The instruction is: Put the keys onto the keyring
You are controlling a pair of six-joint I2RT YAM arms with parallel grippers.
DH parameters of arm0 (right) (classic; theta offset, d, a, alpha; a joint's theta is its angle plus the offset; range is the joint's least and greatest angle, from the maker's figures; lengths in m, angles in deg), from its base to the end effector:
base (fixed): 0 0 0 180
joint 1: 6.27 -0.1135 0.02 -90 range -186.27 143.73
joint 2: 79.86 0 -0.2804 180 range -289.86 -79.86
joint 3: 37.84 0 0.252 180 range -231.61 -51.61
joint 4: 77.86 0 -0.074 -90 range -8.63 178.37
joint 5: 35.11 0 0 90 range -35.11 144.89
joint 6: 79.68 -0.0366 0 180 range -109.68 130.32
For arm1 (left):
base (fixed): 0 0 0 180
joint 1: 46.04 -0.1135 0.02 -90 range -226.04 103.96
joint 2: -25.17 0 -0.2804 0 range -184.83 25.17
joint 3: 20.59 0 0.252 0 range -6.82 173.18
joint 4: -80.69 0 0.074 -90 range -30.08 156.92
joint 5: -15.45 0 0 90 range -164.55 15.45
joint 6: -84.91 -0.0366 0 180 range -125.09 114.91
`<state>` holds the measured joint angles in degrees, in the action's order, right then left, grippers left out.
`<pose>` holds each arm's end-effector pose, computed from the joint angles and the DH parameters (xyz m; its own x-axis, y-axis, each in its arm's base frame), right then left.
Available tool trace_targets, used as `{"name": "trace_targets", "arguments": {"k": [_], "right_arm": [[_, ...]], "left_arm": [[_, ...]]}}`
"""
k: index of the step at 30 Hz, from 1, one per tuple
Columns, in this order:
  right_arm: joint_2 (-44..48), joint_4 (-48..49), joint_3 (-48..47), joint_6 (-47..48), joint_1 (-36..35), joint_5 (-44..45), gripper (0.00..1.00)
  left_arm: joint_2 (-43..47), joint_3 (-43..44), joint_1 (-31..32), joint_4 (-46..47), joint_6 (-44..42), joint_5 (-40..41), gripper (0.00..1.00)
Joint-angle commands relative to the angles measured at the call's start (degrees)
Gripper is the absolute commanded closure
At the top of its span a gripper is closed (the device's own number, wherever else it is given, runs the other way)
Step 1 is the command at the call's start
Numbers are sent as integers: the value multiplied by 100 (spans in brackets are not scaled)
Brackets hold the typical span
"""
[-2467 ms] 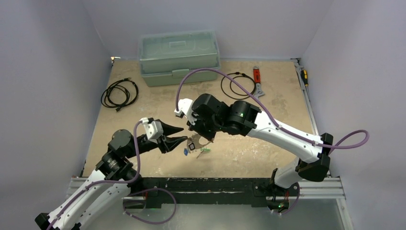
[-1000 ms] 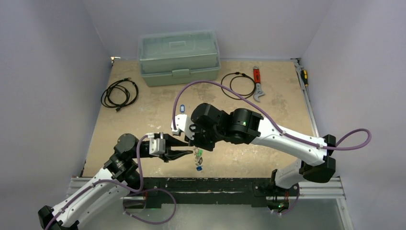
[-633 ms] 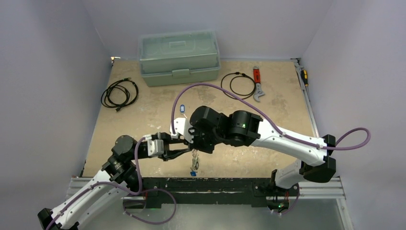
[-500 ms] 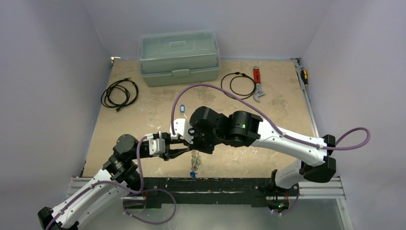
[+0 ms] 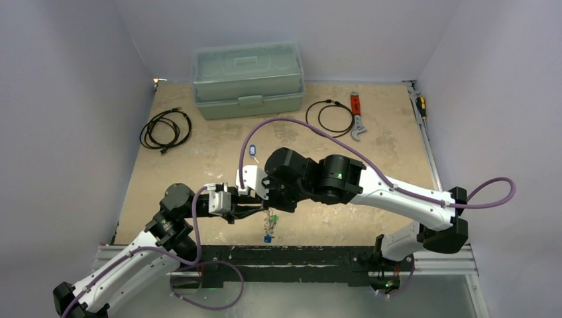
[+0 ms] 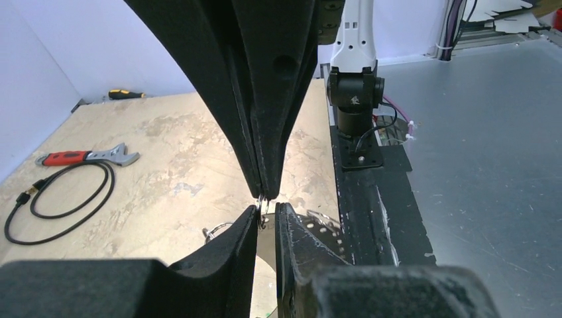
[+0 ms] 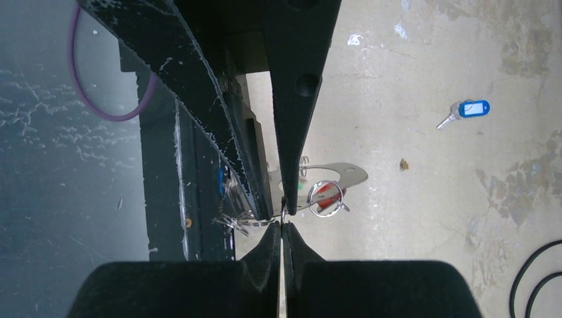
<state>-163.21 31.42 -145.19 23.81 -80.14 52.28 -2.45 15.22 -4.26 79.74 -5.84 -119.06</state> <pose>0.0799 0.2824 0.4140 0.0292 -0.7378 -0.6744 -0.9888 0.0776 -0.1277 0.0726 -0.0993 0.2920 0.1070 -0.0831 -0.9908 0.9924 0.0695 0.1013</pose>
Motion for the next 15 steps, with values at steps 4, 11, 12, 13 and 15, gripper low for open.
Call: {"name": "trace_targets", "arguments": {"k": [4,11,12,13,15], "right_arm": [[288,474,-25,251,-48,-174,100],[429,749,102,353,-58,-301,100],[433,795,122,354,-58,-289,100],[434,834,134,355,-58,-247,100],[469,1008,188,302,-58,-56,86]], "left_arm": [[-16,-6,58,326,103,-316,91],[90,29,72,242,102,-223,100],[121,96,73,104,102,-163,100],[178,160,72,-23,-72,-75,100],[287,254,70,-189,-140,107,100]]}}
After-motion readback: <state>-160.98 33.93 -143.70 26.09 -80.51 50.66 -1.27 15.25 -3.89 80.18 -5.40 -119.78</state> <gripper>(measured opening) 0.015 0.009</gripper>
